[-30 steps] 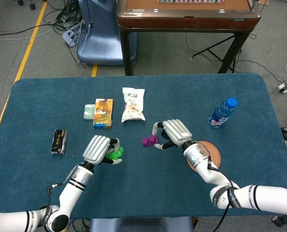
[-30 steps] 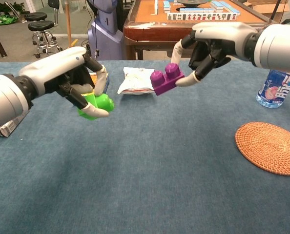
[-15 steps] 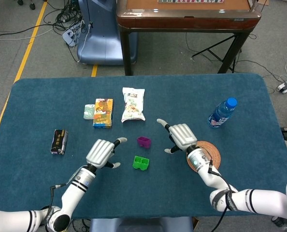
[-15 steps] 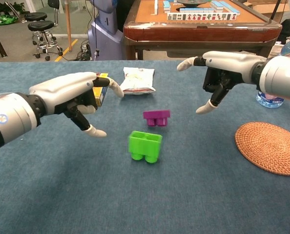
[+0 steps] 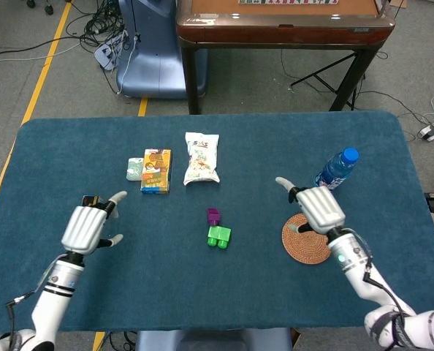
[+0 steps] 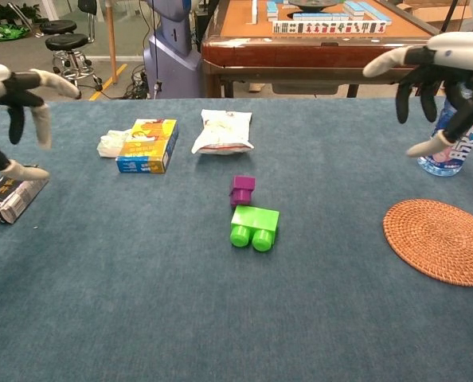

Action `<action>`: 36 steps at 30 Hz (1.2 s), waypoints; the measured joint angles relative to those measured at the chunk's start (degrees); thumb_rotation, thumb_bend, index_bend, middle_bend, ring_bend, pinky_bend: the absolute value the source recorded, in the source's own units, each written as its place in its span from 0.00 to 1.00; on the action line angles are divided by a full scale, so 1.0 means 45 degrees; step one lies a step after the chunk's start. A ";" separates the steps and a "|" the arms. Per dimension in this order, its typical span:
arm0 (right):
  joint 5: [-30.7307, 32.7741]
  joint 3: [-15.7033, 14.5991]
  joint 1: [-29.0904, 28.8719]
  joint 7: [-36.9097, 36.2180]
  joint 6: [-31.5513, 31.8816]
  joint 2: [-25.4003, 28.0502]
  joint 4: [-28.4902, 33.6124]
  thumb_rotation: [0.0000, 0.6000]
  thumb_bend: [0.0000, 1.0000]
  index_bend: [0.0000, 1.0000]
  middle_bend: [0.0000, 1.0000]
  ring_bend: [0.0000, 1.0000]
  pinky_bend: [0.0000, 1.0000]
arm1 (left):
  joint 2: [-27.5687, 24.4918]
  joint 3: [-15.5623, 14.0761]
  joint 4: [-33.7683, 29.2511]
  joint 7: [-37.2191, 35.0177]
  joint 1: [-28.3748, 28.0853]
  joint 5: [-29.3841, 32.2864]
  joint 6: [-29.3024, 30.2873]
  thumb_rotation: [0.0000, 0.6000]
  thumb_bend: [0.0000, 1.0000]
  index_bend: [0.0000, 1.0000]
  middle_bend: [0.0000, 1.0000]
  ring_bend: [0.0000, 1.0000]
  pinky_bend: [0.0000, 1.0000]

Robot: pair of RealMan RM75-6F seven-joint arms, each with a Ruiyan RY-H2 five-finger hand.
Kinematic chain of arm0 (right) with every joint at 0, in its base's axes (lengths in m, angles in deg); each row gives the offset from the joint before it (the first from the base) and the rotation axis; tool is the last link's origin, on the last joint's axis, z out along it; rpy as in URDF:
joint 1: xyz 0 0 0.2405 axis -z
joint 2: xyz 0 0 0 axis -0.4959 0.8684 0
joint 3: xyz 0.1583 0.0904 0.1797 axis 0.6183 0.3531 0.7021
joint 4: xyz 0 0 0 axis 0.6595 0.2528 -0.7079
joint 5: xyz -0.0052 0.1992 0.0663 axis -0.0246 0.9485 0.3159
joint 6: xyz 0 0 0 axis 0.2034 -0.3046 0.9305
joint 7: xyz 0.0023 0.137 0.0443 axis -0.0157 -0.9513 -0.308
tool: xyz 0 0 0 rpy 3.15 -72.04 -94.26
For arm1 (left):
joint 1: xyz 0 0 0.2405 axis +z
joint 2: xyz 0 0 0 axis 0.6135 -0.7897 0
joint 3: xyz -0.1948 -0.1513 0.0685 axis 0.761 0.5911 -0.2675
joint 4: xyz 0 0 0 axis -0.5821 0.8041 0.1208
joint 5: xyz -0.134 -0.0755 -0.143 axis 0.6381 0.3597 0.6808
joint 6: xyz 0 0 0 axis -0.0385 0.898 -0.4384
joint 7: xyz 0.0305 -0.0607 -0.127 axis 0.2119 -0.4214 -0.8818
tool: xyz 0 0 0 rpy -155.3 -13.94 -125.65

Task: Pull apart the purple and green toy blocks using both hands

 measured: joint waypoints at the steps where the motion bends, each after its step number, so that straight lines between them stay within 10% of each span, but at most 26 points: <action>1: -0.0198 -0.0114 0.0218 -0.0122 0.0094 0.0219 0.0032 1.00 0.01 0.14 0.31 0.33 0.48 | -0.0266 -0.0076 0.0040 -0.0254 0.0156 -0.0130 0.0099 0.90 0.04 0.20 0.29 0.31 0.49; 7: -0.1432 -0.0734 0.1596 -0.1378 0.0974 0.0916 -0.0179 1.00 0.04 0.16 0.27 0.30 0.51 | -0.1341 -0.0402 0.0600 -0.1898 0.1423 -0.0652 0.1217 1.00 0.04 0.25 0.20 0.16 0.20; 19: -0.3562 -0.1520 0.4512 -0.3842 0.3479 0.1373 -0.1999 1.00 0.00 0.20 0.27 0.27 0.35 | -0.2799 -0.0668 0.1482 -0.5045 0.3790 -0.1042 0.2933 1.00 0.04 0.26 0.18 0.15 0.25; 36: -0.3956 -0.1251 0.6069 -0.4921 0.3975 0.1624 -0.2708 1.00 0.00 0.22 0.27 0.27 0.34 | -0.2943 -0.0747 0.1077 -0.4156 0.4020 -0.1962 0.2142 1.00 0.04 0.26 0.20 0.17 0.29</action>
